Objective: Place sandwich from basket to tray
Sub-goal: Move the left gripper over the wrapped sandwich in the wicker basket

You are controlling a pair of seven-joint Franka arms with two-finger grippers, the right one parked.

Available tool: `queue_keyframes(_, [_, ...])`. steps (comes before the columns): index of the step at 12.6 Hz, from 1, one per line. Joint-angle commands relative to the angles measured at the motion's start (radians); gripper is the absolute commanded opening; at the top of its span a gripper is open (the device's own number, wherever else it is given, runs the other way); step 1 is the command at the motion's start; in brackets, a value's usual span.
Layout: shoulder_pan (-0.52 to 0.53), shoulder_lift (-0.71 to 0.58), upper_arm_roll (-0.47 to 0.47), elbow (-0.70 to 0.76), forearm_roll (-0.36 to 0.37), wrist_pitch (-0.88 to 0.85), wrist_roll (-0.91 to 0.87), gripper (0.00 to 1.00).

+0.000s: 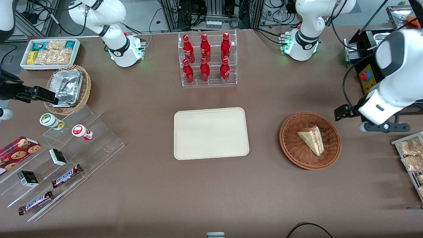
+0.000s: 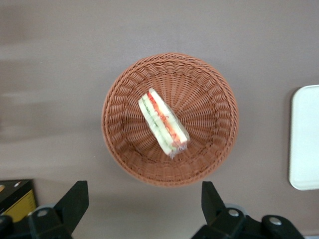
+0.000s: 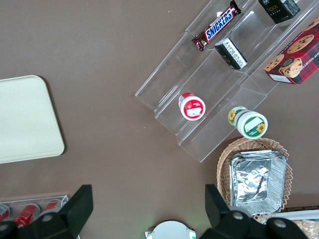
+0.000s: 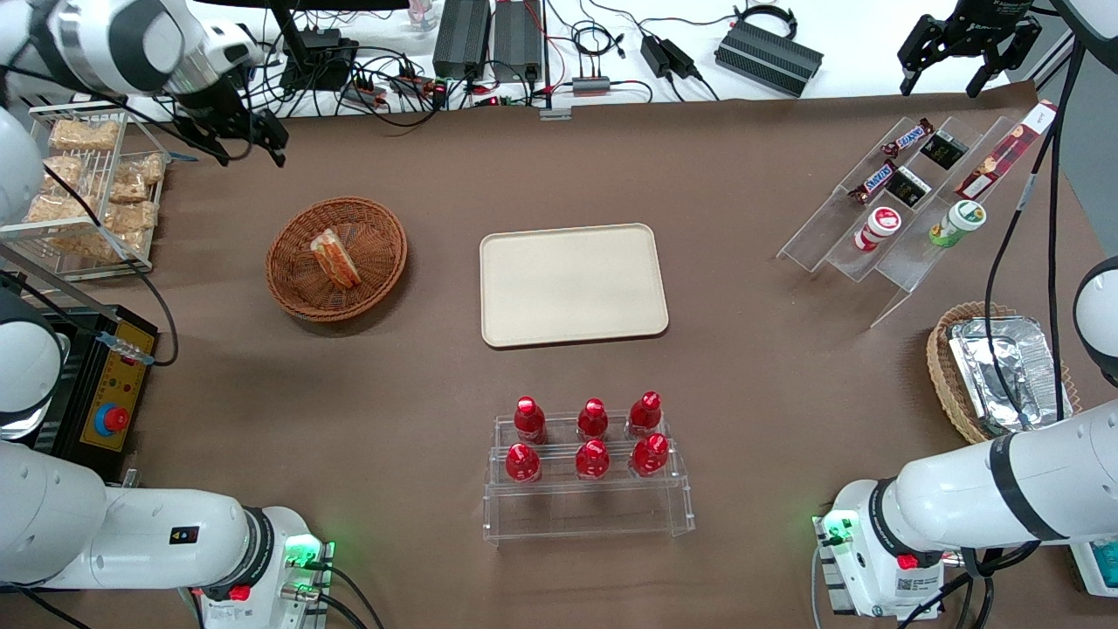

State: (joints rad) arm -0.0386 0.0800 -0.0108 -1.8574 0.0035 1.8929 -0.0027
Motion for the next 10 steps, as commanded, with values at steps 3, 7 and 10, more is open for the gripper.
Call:
queue_keyframes(3, [-0.004,0.058,0.002,-0.098,0.015,0.150,0.004,1.00])
queue_keyframes(7, [-0.018,0.063,0.002,-0.140,0.016,0.196,-0.034,1.00])
queue_keyframes(10, [-0.038,0.053,0.002,-0.195,0.018,0.261,-0.156,1.00])
